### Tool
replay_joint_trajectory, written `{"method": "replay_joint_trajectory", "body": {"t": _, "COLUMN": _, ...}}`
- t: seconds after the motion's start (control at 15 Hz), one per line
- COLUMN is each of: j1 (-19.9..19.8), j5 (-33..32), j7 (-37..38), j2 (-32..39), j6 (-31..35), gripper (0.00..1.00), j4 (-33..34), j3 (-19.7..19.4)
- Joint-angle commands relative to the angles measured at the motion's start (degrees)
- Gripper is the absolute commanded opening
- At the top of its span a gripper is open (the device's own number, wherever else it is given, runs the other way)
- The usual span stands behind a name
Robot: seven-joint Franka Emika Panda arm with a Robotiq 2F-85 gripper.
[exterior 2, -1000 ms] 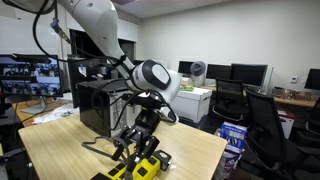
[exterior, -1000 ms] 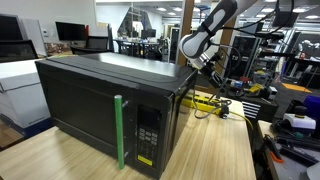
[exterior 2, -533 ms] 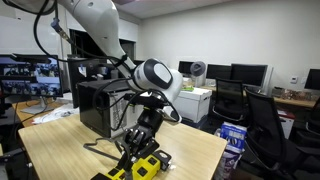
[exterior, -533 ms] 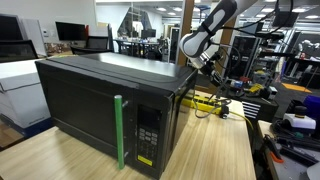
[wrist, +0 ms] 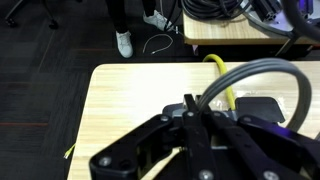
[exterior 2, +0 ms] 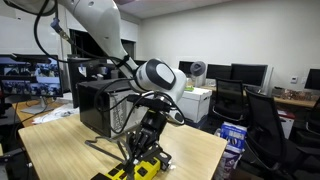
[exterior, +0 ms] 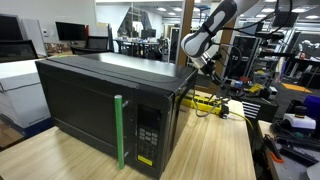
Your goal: Put the plug into the socket
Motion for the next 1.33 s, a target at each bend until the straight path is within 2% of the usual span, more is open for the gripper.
{"method": "replay_joint_trajectory", "body": {"t": 0.0, "j1": -0.95, "j5": -0.45, "j7": -2.17, "j2": -0.08, "j6": 3.09, "gripper": 0.01, "j4": -1.28, "j3": 0.12}}
{"method": "replay_joint_trajectory", "body": {"t": 0.4, "j1": 1.66, "j5": -4.71, "j7": 3.95, "j2": -2.26, "j6": 9.52, "gripper": 0.01, "j4": -6.48, "j3": -0.53}}
{"method": "replay_joint_trajectory", "body": {"t": 0.6, "j1": 3.31, "j5": -6.91, "j7": 9.81, "j2": -3.22, "j6": 11.84, "gripper": 0.01, "j4": -9.05, "j3": -0.95}}
{"method": "replay_joint_trajectory", "body": {"t": 0.8, "j1": 4.58, "j5": -7.02, "j7": 14.36, "j2": -3.52, "j6": 10.73, "gripper": 0.01, "j4": -10.43, "j3": -1.1}}
{"method": "replay_joint_trajectory", "body": {"t": 0.93, "j1": 4.3, "j5": -4.0, "j7": 13.62, "j2": -2.29, "j6": 6.57, "gripper": 0.01, "j4": -8.98, "j3": -0.56}}
{"method": "replay_joint_trajectory", "body": {"t": 1.27, "j1": 3.23, "j5": -1.4, "j7": 12.45, "j2": -1.64, "j6": 6.56, "gripper": 0.01, "j4": -7.95, "j3": -0.37}}
